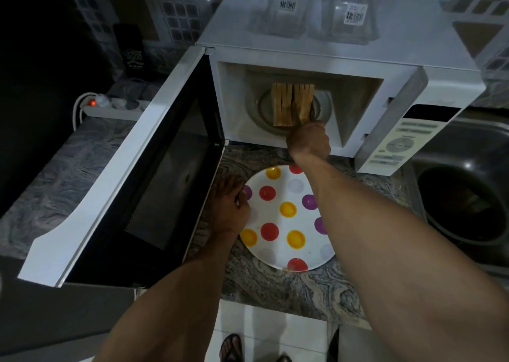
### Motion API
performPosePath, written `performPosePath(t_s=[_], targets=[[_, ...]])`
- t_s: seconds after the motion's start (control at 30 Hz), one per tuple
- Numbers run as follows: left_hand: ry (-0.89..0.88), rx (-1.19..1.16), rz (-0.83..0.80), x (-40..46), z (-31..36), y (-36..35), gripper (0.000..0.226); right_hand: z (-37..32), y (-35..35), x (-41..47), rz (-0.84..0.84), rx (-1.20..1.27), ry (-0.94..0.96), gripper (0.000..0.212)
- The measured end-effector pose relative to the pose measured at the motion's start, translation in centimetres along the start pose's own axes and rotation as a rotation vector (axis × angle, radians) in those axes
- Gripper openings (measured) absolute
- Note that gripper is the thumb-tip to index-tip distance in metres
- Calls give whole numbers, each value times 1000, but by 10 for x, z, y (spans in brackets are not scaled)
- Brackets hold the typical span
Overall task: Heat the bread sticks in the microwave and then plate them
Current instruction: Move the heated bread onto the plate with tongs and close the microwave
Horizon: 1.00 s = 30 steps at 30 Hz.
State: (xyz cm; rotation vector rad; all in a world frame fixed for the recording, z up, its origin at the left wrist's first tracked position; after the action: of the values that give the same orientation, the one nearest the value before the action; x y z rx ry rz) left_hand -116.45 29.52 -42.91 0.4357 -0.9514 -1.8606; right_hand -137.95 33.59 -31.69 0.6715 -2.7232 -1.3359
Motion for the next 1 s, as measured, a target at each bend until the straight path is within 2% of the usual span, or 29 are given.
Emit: performPosePath(t_s=[0.33, 0.57, 1.0], targets=[[86, -139, -43, -1, -1, -1, 49, 31, 32, -15, 24, -44, 102, 43], [120, -87, -38, -1, -2, -1, 38, 69, 63, -70, 72, -142, 219, 47], [94, -145, 40, -7, 4, 7, 36, 162, 59, -159, -68, -277, 218, 53]])
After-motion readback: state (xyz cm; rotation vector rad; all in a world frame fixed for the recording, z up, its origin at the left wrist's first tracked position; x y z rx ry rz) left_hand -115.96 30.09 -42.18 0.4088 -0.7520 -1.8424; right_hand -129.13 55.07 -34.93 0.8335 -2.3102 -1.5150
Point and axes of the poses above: each hand's wrist, its own x-axis towards the middle knuckle, its own y-axis out of the back of the hand, z = x × y, the point moved 5 cm from there along x, towards the middle knuckle, and after that the axes turned 3 degrees about -z, right-handed, at the moved point
